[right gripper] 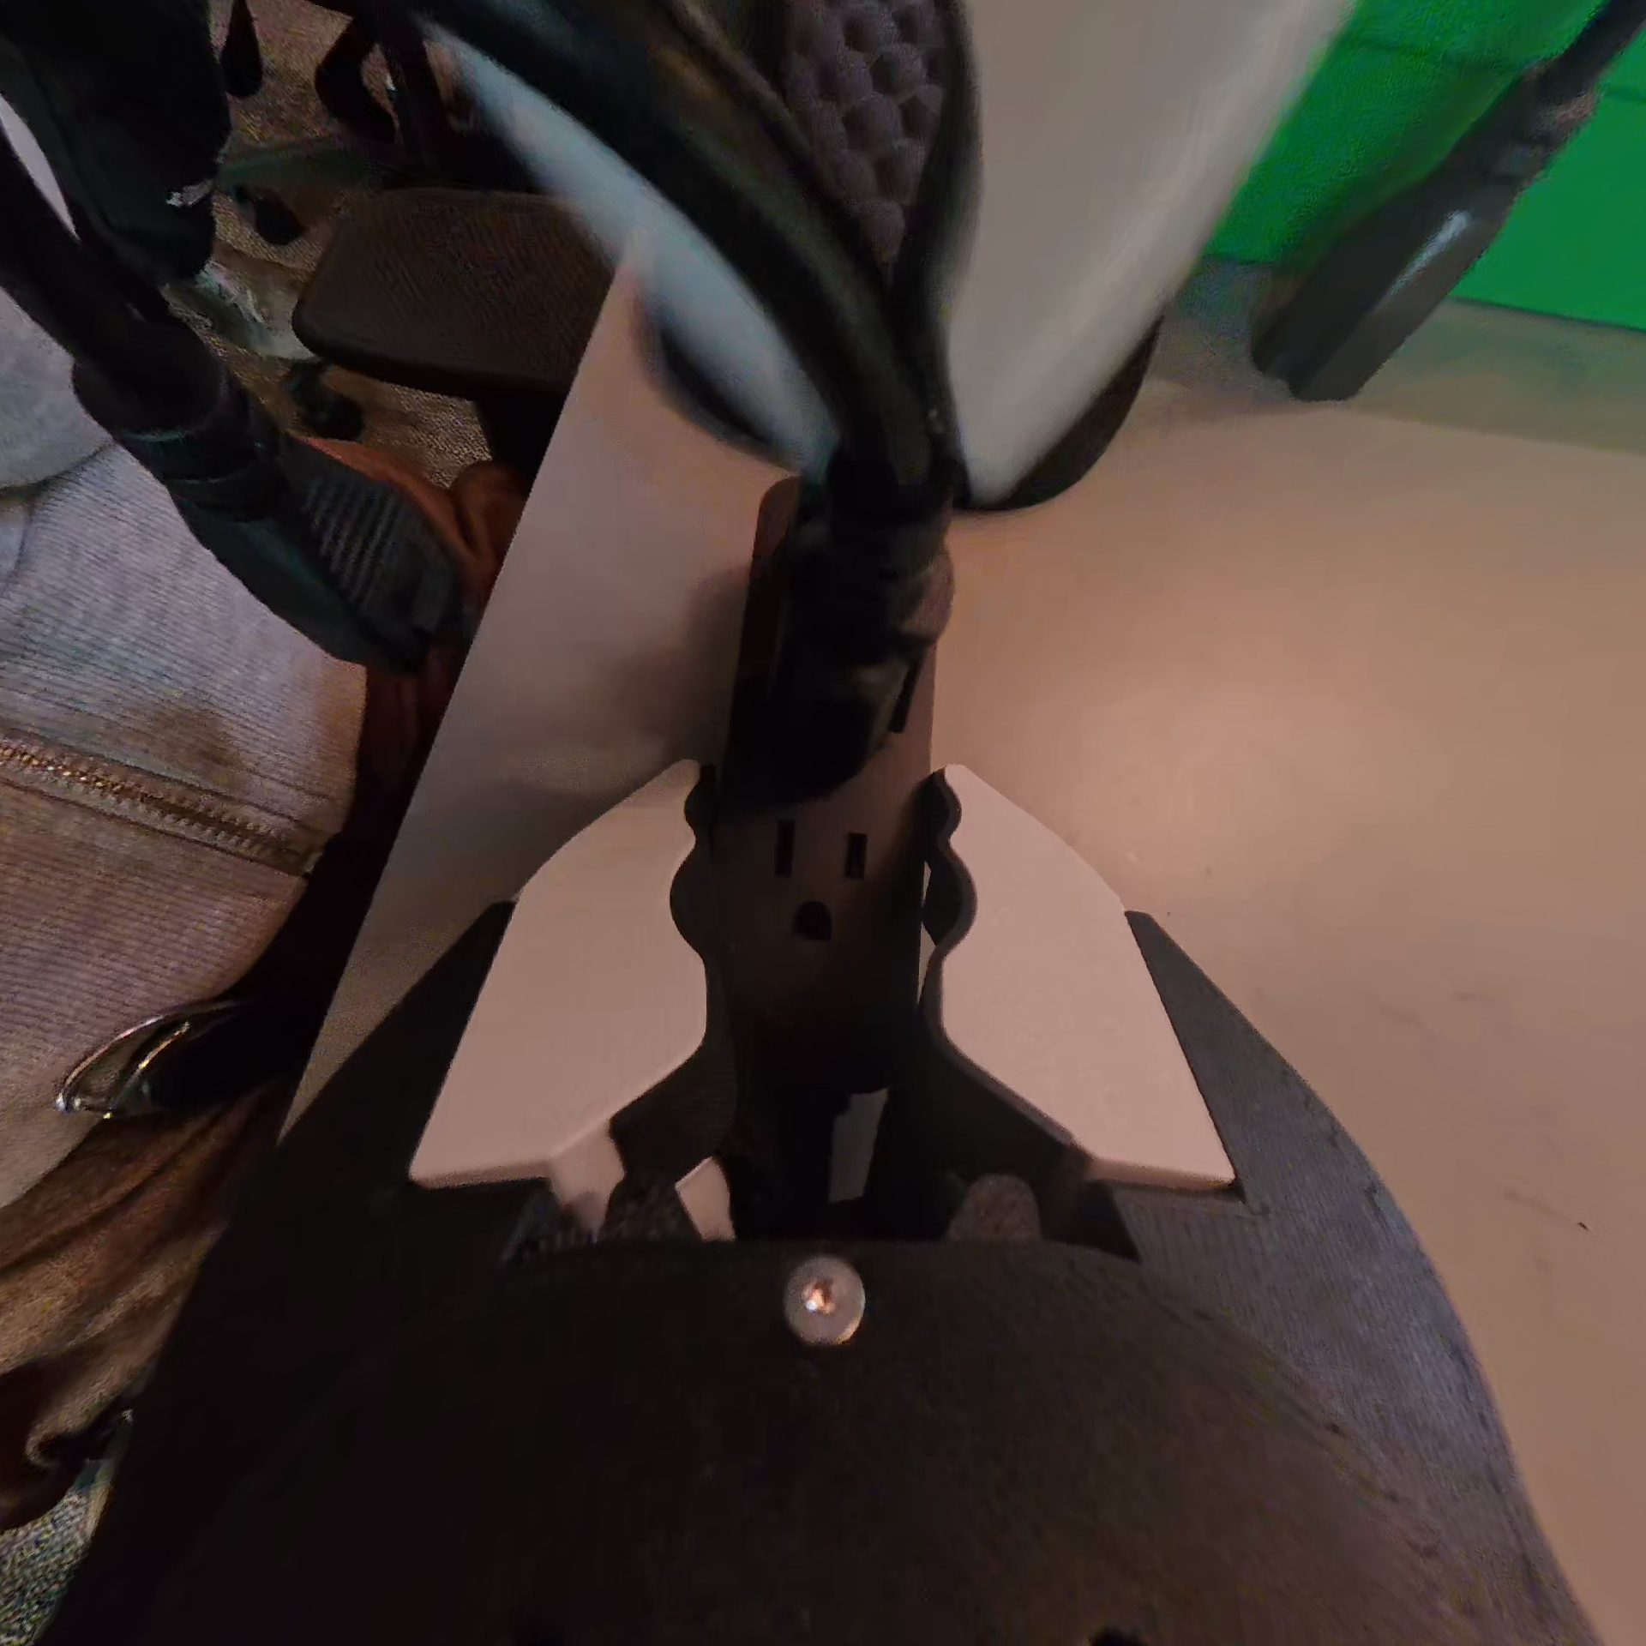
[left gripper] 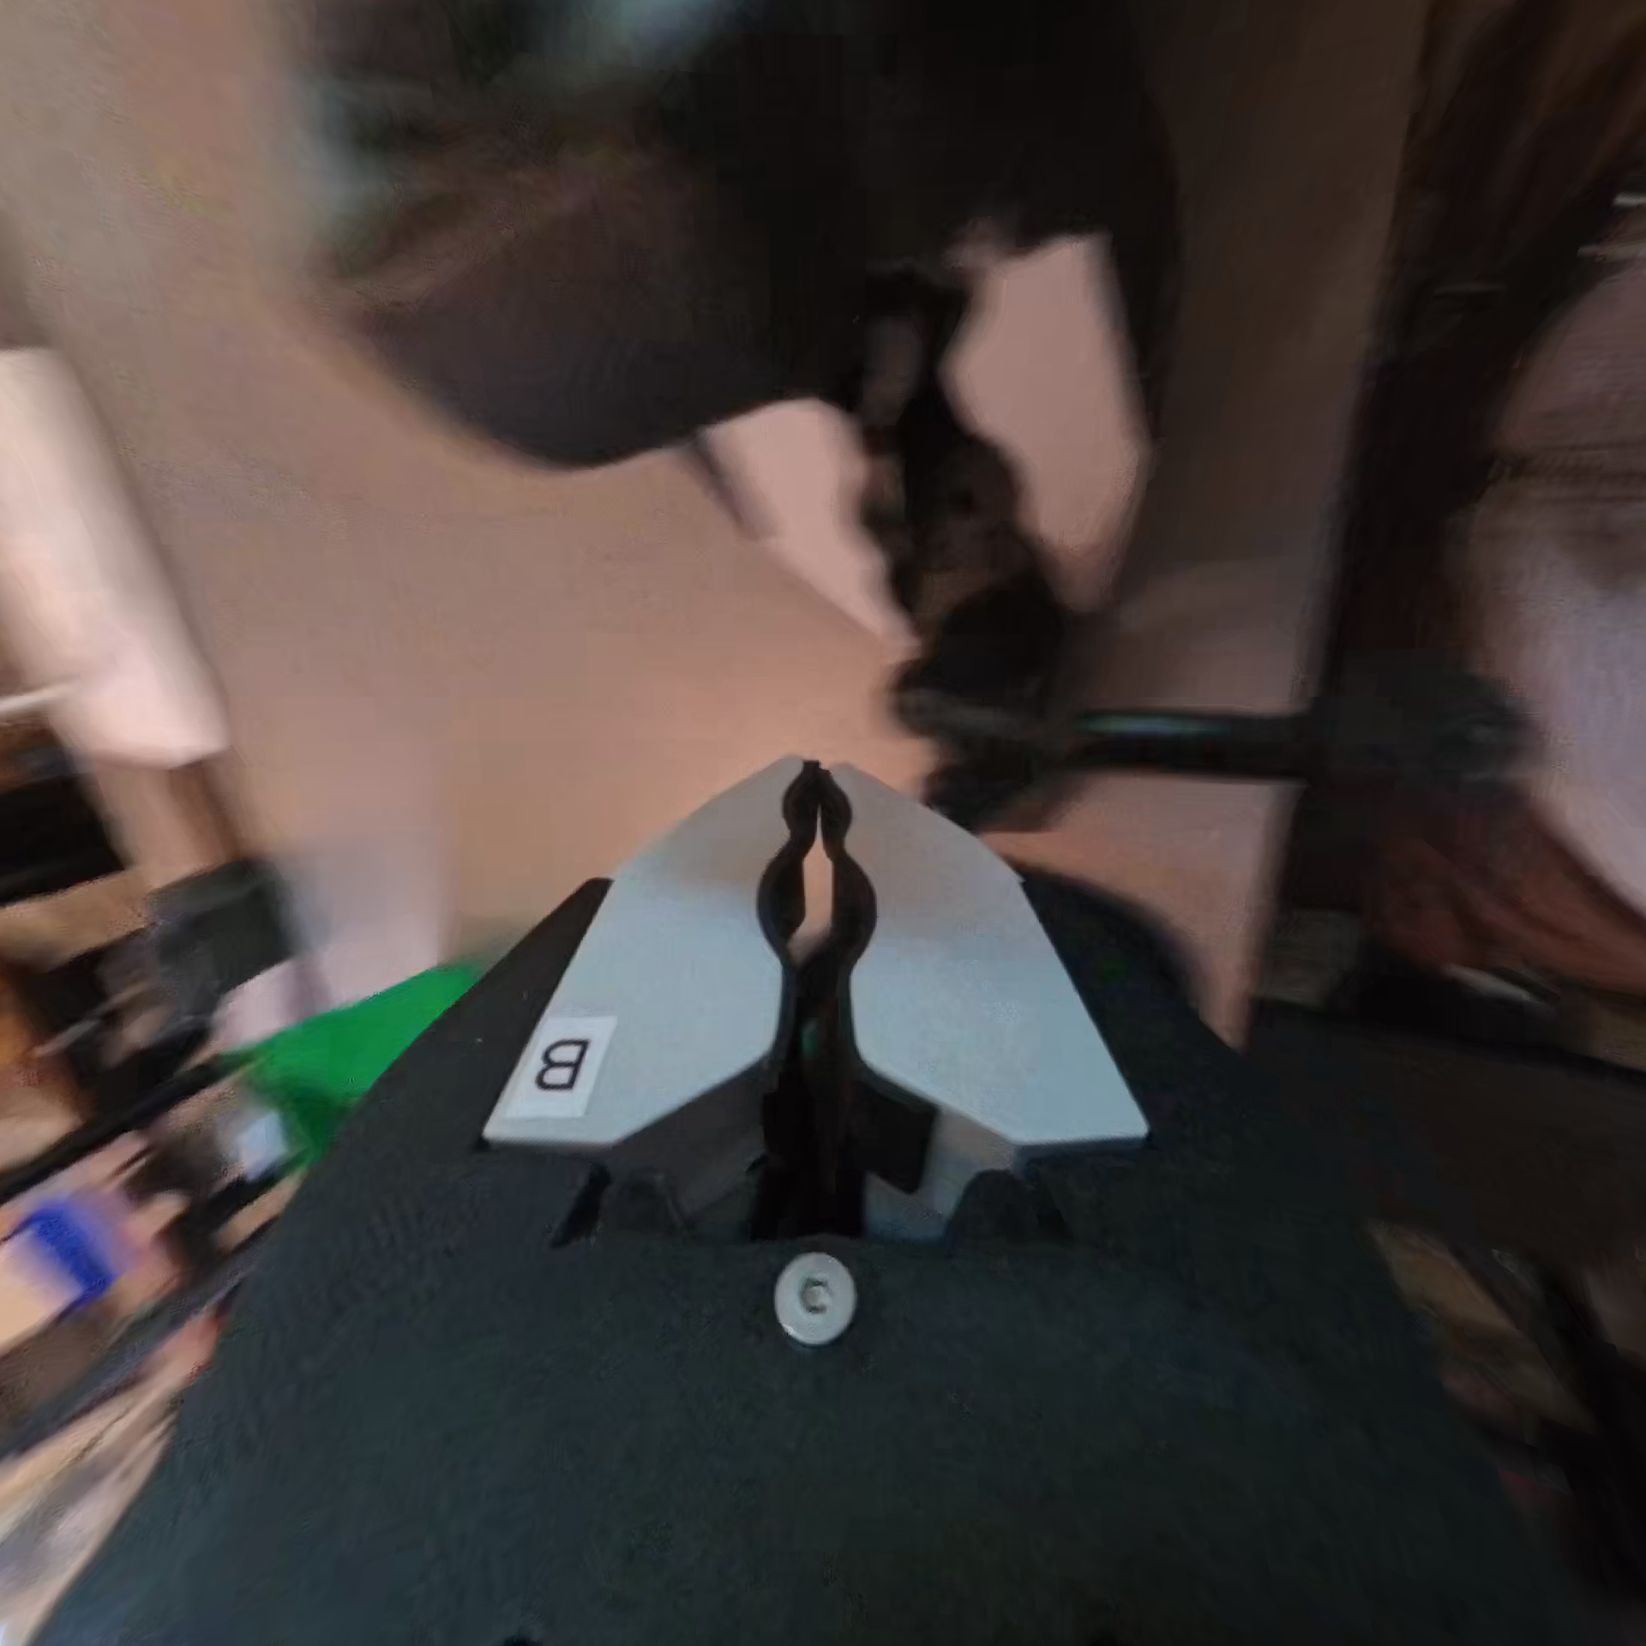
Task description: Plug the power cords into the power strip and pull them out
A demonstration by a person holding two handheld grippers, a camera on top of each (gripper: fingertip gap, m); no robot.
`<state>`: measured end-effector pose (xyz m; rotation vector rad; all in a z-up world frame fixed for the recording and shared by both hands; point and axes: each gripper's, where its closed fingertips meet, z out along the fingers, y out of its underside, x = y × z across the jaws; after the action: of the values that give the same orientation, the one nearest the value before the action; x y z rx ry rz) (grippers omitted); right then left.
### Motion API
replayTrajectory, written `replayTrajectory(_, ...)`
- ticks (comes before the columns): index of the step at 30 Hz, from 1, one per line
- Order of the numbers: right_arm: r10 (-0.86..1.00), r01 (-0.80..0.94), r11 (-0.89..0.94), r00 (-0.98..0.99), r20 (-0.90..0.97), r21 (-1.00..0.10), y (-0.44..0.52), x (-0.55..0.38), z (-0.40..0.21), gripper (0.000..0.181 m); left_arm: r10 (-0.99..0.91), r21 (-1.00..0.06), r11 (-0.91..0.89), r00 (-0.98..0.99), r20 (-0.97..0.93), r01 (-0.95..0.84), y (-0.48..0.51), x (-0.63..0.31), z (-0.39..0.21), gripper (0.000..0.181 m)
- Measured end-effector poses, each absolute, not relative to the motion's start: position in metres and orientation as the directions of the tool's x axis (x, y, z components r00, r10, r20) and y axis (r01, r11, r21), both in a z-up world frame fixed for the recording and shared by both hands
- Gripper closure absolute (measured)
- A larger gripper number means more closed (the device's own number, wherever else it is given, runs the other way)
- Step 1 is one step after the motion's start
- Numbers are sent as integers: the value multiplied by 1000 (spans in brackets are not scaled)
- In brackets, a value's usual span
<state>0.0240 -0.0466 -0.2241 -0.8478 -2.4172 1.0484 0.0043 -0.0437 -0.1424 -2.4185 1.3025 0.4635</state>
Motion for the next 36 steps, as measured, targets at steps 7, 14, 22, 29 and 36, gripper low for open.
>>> replayTrajectory(7,644,373,534,-761,79,-758,-49,25,-223,135,-733,-275,-428,509,-451,-861,-53,24,-121,172)
replayTrajectory(14,647,335,450,-761,44,-828,-51,25,-205,114,-466,-923,-246,871,-155,-296,-87,18,-103,129)
replayTrajectory(22,648,239,314,-761,23,-919,-56,24,-172,146,-500,-814,-474,864,-64,-335,-73,11,-192,98)
replayTrajectory(29,669,241,328,-742,44,-914,-58,21,-175,153,-633,-719,-492,768,-90,-490,-58,27,-213,138)
replayTrajectory(36,698,245,329,-713,61,-912,-55,20,-176,158,-628,-733,-483,773,-91,-478,-57,25,-214,140)
